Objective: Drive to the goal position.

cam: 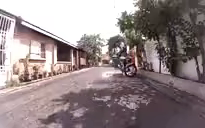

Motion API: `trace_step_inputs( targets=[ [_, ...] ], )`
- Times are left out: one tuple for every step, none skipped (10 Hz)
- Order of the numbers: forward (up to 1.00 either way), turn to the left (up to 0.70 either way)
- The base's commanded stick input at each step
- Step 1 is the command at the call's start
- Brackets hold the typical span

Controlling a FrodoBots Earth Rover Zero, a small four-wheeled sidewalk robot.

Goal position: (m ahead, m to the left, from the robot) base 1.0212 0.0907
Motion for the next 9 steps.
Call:
trace_step_inputs(
  targets=[
    [0.85,0.00],
    [0.85,0.00],
    [0.85,0.00],
    [0.85,0.00],
    [0.85,0.00],
    [0.85,0.00],
    [0.85,0.01],
    [0.85,0.21],
    [0.85,0.21]
  ],
)
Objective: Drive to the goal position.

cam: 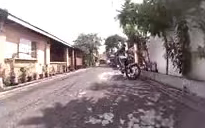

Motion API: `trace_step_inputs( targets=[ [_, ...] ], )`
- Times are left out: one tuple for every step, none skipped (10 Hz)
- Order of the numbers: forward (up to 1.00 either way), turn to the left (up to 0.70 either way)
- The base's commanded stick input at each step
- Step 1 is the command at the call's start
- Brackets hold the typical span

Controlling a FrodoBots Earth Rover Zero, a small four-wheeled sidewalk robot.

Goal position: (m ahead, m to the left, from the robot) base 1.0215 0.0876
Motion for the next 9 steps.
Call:
trace_step_inputs(
  targets=[
    [0.85,0.00],
    [0.85,0.00],
    [0.85,0.00],
    [0.85,0.00],
    [0.85,0.00],
    [0.85,0.00],
    [0.85,0.00],
    [0.85,0.00],
    [0.85,0.00]
  ],
)
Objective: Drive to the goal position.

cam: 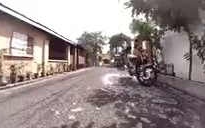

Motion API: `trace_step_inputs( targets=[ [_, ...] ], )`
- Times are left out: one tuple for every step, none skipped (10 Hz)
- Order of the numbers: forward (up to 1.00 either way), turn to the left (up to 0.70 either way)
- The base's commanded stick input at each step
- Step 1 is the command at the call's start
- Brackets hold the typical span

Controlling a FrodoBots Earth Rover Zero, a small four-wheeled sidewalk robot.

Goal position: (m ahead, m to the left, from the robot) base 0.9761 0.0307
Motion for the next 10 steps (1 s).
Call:
trace_step_inputs(
  targets=[
    [0.85,0.00],
    [0.85,0.00],
    [0.85,0.00],
    [0.85,0.00],
    [0.85,0.00],
    [0.85,0.00],
    [0.85,0.00],
    [0.85,0.00],
    [0.85,0.00],
    [0.85,0.00]
  ],
)
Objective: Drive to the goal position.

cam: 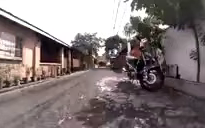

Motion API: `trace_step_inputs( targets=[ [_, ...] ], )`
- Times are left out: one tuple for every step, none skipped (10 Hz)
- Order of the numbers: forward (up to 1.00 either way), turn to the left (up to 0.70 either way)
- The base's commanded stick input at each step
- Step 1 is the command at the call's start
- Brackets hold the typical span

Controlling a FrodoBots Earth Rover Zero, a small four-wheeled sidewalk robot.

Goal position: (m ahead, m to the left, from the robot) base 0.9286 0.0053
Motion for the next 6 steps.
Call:
trace_step_inputs(
  targets=[
    [0.85,0.00],
    [0.85,0.00],
    [0.85,0.00],
    [0.85,0.00],
    [0.85,0.00],
    [0.85,0.00]
  ],
)
